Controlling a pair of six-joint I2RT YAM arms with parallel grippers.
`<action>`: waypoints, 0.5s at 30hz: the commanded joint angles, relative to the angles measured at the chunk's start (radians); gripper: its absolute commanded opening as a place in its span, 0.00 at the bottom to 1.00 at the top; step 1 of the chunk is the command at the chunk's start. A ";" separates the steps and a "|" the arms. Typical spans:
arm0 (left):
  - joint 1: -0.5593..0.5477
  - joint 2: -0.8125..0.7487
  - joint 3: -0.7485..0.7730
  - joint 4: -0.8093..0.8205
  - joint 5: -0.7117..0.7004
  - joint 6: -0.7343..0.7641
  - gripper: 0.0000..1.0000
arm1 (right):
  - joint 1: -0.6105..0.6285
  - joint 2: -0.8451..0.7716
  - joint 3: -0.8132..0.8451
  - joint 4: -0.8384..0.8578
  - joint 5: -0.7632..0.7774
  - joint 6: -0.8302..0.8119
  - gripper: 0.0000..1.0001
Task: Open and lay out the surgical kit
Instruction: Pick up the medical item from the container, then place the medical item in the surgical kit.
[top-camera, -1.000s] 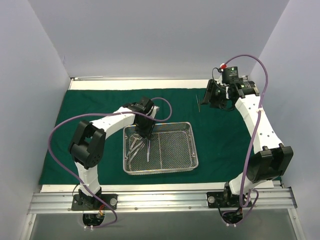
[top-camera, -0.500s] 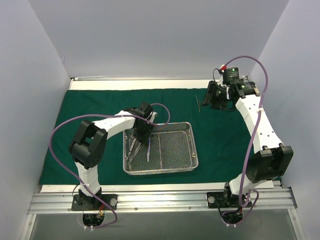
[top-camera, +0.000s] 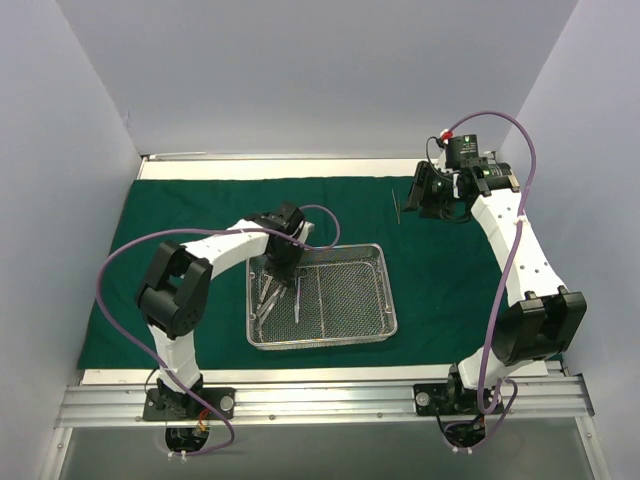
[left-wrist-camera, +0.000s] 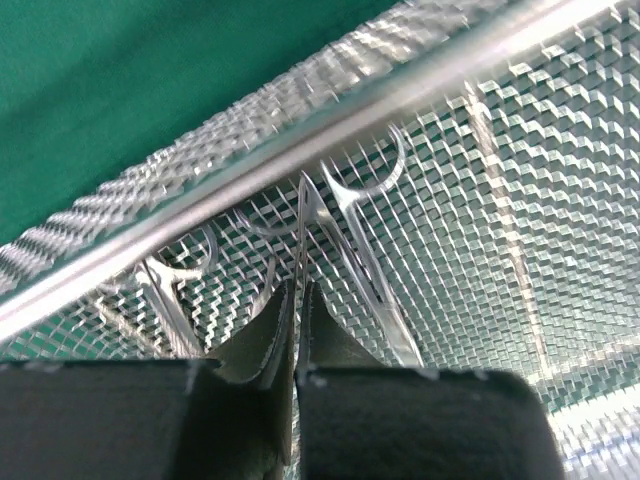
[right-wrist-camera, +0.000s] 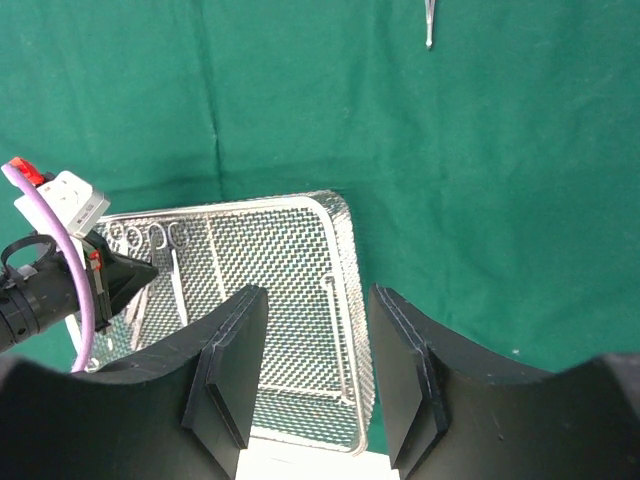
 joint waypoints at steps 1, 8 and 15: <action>0.002 -0.102 0.078 -0.067 0.089 0.008 0.02 | -0.001 -0.021 0.021 -0.006 -0.049 -0.014 0.45; 0.039 -0.211 0.195 -0.085 0.474 -0.035 0.02 | 0.060 0.010 0.001 0.096 -0.316 -0.050 0.45; 0.081 -0.293 0.126 0.114 0.725 -0.228 0.02 | 0.169 0.004 -0.033 0.223 -0.503 -0.094 0.50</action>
